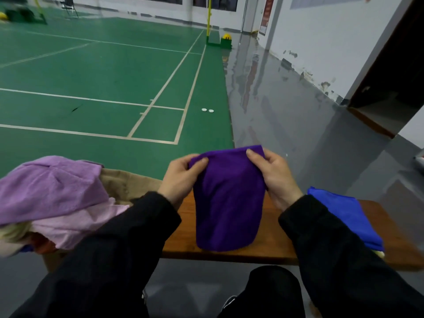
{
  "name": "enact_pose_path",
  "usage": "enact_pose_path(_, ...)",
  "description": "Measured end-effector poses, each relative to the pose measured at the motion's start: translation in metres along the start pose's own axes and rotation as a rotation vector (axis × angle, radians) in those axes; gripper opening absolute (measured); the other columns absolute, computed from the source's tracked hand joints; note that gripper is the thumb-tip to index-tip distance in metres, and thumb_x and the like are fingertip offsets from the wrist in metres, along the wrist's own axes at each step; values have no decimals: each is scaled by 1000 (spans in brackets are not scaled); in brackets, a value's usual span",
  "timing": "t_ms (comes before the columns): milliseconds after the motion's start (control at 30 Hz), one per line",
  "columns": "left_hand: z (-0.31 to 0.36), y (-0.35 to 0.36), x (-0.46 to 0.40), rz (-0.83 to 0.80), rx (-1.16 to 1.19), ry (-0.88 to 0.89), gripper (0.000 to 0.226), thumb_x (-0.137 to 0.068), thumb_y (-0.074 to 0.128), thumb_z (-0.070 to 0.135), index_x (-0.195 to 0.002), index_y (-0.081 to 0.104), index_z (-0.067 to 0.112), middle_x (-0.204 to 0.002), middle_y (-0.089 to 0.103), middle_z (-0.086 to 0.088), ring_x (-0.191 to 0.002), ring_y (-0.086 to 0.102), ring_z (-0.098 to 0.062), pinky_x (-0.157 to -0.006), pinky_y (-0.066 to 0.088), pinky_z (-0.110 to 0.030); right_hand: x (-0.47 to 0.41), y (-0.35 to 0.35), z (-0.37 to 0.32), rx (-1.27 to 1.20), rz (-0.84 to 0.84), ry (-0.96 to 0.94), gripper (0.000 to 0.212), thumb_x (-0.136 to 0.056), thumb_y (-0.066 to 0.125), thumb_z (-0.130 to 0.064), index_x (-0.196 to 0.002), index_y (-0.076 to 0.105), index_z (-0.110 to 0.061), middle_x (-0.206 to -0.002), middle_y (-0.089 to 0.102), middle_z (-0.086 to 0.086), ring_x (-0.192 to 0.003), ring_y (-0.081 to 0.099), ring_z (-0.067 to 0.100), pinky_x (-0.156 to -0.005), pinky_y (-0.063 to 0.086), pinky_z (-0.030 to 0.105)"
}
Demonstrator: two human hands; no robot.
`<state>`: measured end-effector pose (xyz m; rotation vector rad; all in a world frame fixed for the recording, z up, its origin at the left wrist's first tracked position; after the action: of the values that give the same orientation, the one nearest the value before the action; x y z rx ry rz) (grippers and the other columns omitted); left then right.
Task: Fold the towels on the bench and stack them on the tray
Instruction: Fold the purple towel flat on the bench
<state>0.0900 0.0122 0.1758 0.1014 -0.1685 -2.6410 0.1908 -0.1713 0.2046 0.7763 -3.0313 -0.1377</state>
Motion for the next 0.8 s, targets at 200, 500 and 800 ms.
enact_pose_path(200, 82, 3, -32, -9, -431, 412, 16, -104, 55, 16, -105, 71, 15, -92, 74, 1, -81, 67, -5, -75, 55, -24, -36, -12, -58, 175, 48, -310, 9, -97, 68, -11, -94, 73, -19, -86, 75, -2, -83, 71, 13, -75, 57, 29)
enact_pose_path(500, -43, -34, 62, -149, -688, 394, 16, -91, 66, 33, -100, 75, 23, -92, 73, 13, -89, 67, -2, -79, 50, -19, 60, -40, 58, 482, -77, -187, 21, -91, 75, -6, -92, 77, -27, -90, 77, -10, -87, 68, 2, -83, 51, 19)
enact_pose_path(800, -181, -48, 99, -248, -889, 121, 35, -91, 51, 54, -101, 72, 28, -93, 69, 18, -87, 65, -1, -79, 54, -34, 90, -54, 186, 777, -107, 83, 21, -94, 74, -26, -81, 72, -43, -85, 72, -28, -85, 66, -6, -74, 47, 17)
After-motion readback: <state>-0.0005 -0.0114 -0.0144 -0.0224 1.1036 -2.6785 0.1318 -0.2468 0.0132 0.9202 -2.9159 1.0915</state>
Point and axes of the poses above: each hand's wrist, its own x-axis away from the middle knuckle, its own y-axis out of the palm, z = x × y, the point moved 5 cm from there along -x, towards the middle knuckle
